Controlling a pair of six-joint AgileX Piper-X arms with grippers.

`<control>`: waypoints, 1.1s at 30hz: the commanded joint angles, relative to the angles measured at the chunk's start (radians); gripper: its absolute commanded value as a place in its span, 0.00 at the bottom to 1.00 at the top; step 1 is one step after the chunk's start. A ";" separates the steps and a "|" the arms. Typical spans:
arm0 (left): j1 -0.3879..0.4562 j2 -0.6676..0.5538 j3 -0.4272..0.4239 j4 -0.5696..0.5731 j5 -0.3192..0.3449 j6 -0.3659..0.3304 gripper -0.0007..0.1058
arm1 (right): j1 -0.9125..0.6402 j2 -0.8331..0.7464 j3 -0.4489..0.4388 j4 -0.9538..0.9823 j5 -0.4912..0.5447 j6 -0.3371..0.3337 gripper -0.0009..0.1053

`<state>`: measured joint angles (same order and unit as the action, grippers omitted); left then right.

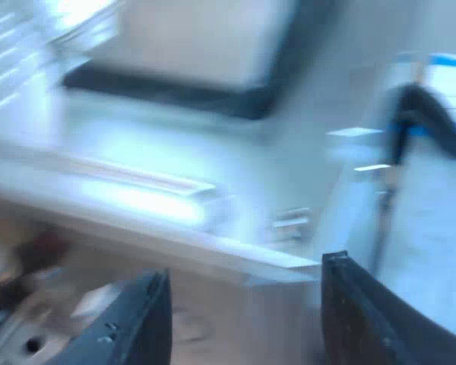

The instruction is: Put the handle in the coffee machine

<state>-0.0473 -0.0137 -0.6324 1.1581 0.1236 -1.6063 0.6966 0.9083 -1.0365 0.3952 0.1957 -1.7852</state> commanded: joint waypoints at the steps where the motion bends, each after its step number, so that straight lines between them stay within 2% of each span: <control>1: 0.001 -0.134 -0.001 -0.012 0.030 -0.005 0.72 | -0.129 -0.068 -0.013 0.025 -0.024 0.010 0.45; 3: 0.001 -0.134 0.005 -0.020 0.064 -0.005 0.72 | -0.220 -0.135 -0.013 0.084 -0.024 0.009 0.45; 9: 0.001 -0.134 0.070 -0.127 0.071 -0.005 0.72 | -0.303 -0.242 -0.013 0.196 -0.020 -0.031 0.45; 12: 0.001 -0.134 0.092 -0.139 0.071 -0.005 0.72 | -0.324 -0.290 -0.013 0.241 -0.004 -0.053 0.45; 24: 0.001 -0.134 0.107 -0.119 0.071 -0.005 0.72 | -0.328 -0.521 0.022 0.328 0.279 -0.143 0.45; 27: 0.001 -0.134 0.107 -0.119 0.071 -0.005 0.72 | -0.328 -0.566 0.044 0.328 0.302 -0.145 0.45; 29: 0.001 -0.134 0.107 -0.119 0.071 -0.005 0.72 | -0.328 -0.612 0.065 0.346 0.300 -0.129 0.45; 31: 0.001 -0.134 0.107 -0.119 0.071 -0.005 0.72 | -0.328 -0.652 0.073 0.398 0.300 -0.083 0.45; 33: 0.001 -0.134 0.107 -0.119 0.071 -0.005 0.72 | -0.328 -0.684 0.075 0.445 0.284 -0.075 0.45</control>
<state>-0.0473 -0.0137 -0.5248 1.0448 0.1927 -1.6063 0.3731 0.2355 -0.9591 0.8306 0.4852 -1.8610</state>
